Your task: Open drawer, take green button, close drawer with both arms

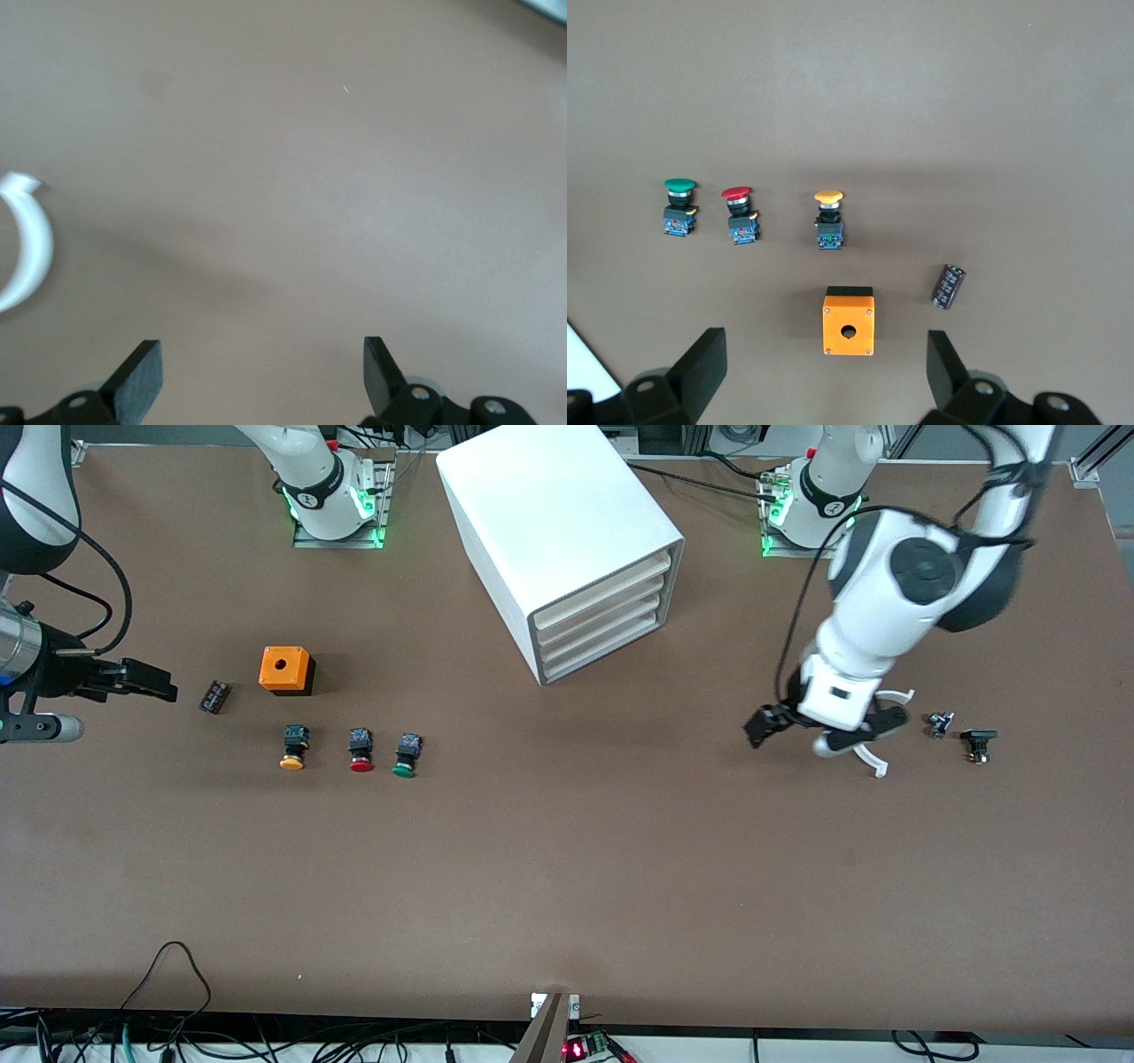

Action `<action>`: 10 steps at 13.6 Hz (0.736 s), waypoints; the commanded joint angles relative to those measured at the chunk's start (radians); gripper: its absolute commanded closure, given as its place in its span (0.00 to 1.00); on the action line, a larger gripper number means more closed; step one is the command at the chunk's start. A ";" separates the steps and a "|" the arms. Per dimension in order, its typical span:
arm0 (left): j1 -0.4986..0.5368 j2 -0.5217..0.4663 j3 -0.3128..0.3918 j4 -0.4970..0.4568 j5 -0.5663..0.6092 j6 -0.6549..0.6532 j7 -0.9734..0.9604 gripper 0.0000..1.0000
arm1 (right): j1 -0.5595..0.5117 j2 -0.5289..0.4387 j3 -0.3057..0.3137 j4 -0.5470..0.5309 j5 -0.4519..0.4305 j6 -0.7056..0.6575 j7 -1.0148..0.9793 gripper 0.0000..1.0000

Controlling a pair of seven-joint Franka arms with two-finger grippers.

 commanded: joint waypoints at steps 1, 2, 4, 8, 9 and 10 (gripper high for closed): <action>0.002 -0.018 0.057 0.176 -0.027 -0.260 0.143 0.00 | -0.010 -0.109 0.012 -0.149 -0.013 0.067 0.000 0.00; 0.001 -0.033 0.083 0.222 -0.027 -0.336 0.179 0.00 | -0.010 -0.156 0.012 -0.221 -0.013 0.114 0.001 0.00; 0.001 -0.070 0.115 0.262 -0.020 -0.441 0.222 0.00 | -0.010 -0.198 0.017 -0.279 -0.013 0.136 0.020 0.00; -0.011 -0.164 0.244 0.262 -0.059 -0.566 0.354 0.00 | -0.001 -0.199 0.060 -0.254 -0.082 0.104 0.066 0.00; -0.011 -0.170 0.245 0.264 -0.066 -0.567 0.369 0.00 | -0.001 -0.207 0.057 -0.257 -0.081 0.105 0.013 0.00; -0.014 -0.176 0.238 0.264 -0.057 -0.566 0.378 0.00 | -0.001 -0.210 0.055 -0.262 -0.079 0.107 0.011 0.00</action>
